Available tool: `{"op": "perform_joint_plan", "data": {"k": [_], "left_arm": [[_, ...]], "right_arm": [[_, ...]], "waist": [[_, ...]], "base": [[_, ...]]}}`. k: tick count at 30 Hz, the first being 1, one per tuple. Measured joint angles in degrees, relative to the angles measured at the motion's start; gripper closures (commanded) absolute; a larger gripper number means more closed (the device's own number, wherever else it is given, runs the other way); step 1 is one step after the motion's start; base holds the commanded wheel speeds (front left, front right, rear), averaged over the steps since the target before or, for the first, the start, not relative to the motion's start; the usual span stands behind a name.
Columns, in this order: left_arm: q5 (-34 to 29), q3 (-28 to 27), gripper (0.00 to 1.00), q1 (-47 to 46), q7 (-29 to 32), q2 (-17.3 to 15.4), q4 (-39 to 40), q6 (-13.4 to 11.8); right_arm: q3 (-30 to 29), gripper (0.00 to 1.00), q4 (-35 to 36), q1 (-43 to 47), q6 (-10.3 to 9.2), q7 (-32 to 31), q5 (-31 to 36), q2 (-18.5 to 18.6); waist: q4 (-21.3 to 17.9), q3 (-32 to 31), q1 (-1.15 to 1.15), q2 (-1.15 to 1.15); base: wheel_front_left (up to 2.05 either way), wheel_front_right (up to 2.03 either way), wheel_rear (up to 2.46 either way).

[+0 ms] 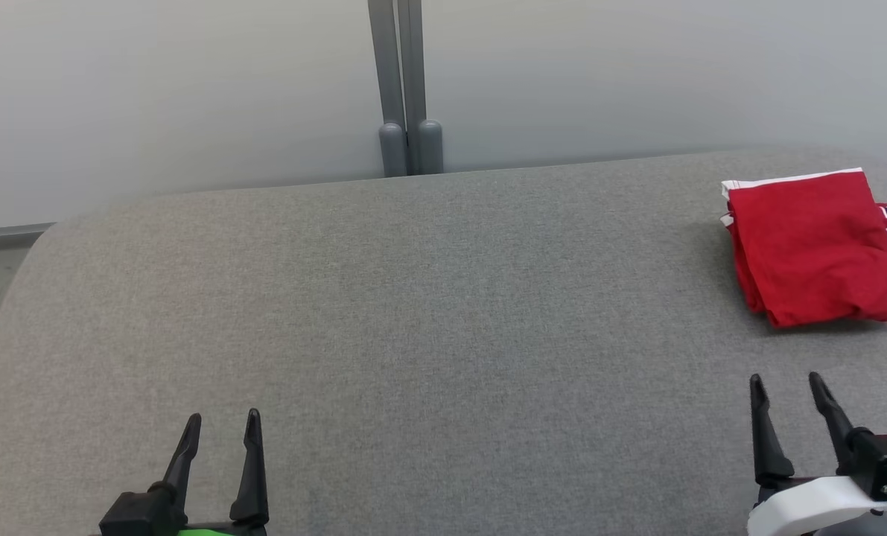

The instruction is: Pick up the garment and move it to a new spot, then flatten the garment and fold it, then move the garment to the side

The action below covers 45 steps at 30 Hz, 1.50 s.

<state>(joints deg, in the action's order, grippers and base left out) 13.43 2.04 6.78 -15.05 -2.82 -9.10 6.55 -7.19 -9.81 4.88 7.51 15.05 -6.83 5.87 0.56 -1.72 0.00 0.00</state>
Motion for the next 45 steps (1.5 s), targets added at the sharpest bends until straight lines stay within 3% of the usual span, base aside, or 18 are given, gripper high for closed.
{"op": "perform_joint_plan", "data": {"k": [10,11,15,45], "left_arm": [[0.1,1.0,0.0,-0.8,0.0,0.0,-2.5,0.5],[0.1,1.2,1.0,-0.9,0.0,0.0,-2.7,0.5],[1.2,1.5,1.0,0.2,0.4,0.2,-4.2,0.5],[30.2,-0.9,1.0,-3.8,7.1,-0.4,-4.6,0.5]], "right_arm": [[1.4,0.0,-0.8,-0.2,0.01,0.0,1.3,-1.2],[1.5,1.0,-1.1,-0.2,0.02,0.0,1.3,-1.3],[1.4,1.0,-3.0,0.2,0.02,-0.8,0.1,-1.9],[1.2,1.0,-3.3,-3.0,0.01,-8.1,-30.7,-2.3]], "waist": [[-0.3,0.3,0.0,0.0],[-0.1,0.4,0.0,0.0],[-0.1,0.4,0.0,0.0],[-0.2,0.8,0.0,0.0]], "base": [[0.0,0.0,0.0],[0.0,0.0,0.0],[0.0,0.0,0.0],[0.0,0.0,0.0]]}}
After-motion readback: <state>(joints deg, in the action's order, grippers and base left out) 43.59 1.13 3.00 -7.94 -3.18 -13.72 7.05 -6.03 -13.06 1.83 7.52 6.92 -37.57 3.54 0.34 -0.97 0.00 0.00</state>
